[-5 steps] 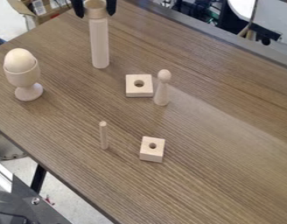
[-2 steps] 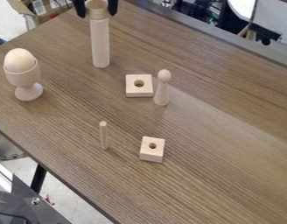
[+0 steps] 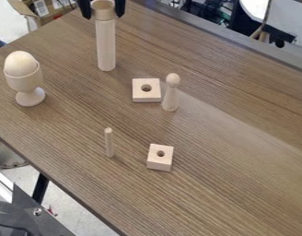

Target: Put the cup to the of stick

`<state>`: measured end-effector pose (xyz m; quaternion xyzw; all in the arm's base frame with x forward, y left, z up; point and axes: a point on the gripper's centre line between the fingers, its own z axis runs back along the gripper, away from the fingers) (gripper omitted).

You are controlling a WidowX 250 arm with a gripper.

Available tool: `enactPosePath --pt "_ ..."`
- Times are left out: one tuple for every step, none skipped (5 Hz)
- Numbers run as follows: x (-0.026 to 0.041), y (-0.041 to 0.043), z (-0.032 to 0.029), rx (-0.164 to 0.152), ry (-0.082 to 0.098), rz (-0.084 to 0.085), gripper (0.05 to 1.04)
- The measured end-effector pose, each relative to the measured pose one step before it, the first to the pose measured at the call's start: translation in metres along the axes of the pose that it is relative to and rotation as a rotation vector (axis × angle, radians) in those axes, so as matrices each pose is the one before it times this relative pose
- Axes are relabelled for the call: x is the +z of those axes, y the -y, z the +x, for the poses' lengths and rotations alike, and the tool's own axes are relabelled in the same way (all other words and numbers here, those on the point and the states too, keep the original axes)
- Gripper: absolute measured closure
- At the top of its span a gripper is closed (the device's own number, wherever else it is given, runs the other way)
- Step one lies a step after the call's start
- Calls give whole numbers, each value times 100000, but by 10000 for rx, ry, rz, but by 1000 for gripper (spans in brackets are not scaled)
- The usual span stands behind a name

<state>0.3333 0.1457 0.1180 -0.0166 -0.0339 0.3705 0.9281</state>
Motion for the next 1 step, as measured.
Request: enactPosePath --pt "97 -43 -62 -20 63 -6 346"
